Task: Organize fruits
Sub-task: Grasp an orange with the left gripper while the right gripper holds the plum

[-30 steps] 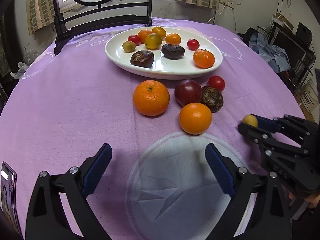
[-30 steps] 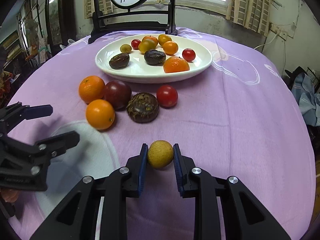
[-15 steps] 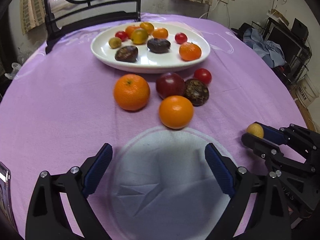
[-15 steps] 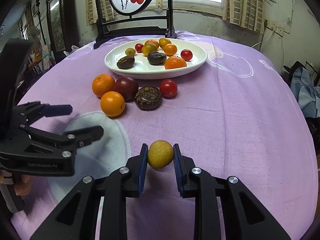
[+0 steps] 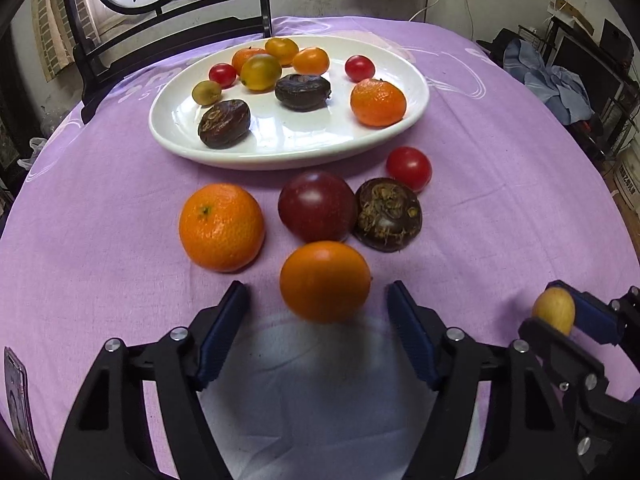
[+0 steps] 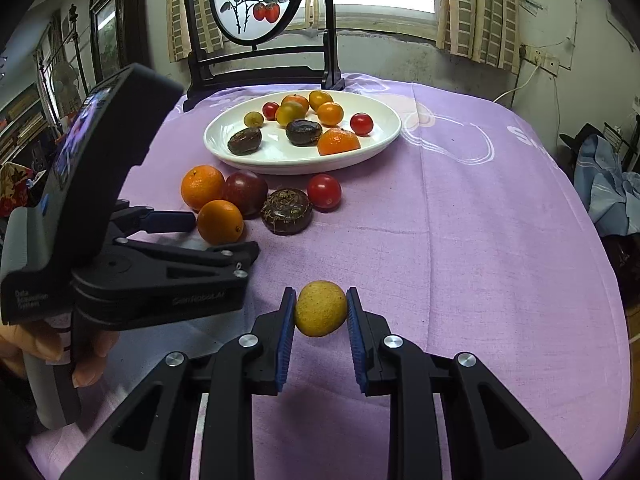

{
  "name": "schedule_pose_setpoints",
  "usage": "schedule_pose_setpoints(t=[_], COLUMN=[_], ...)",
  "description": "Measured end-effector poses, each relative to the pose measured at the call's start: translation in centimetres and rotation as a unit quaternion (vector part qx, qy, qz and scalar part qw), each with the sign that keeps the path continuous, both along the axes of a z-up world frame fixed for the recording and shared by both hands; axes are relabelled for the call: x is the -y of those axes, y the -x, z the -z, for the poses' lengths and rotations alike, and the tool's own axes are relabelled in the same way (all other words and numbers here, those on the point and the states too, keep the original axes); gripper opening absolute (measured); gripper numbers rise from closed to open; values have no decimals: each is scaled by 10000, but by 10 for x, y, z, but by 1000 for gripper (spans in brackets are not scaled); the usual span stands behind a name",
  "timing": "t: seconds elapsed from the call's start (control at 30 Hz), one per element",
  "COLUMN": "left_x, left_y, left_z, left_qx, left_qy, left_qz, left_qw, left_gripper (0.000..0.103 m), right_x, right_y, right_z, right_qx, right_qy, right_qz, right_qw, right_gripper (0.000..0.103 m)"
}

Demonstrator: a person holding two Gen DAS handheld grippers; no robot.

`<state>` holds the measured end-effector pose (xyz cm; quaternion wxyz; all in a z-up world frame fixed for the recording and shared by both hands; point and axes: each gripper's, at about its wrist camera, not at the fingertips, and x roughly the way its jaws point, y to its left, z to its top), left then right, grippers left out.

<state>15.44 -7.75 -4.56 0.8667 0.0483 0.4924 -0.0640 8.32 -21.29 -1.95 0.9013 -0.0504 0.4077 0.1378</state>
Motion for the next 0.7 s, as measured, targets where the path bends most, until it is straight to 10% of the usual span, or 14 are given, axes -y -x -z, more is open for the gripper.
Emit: schedule_pose_setpoints(t=[0.17, 0.7], left_x=[3, -39], left_y=[4, 58], left_z=[-4, -51], left_qx=[106, 383], left_qy=[-1, 537], left_qz=[149, 366], left_qw=[9998, 9972], left_gripper=[39, 39], right_x=[-1, 2], right_y=[-1, 5], right_z=[3, -10], right_qx=[-37, 154], right_qy=[64, -343], right_qz=[12, 47], right_qw=[10000, 9993], right_gripper=[26, 26])
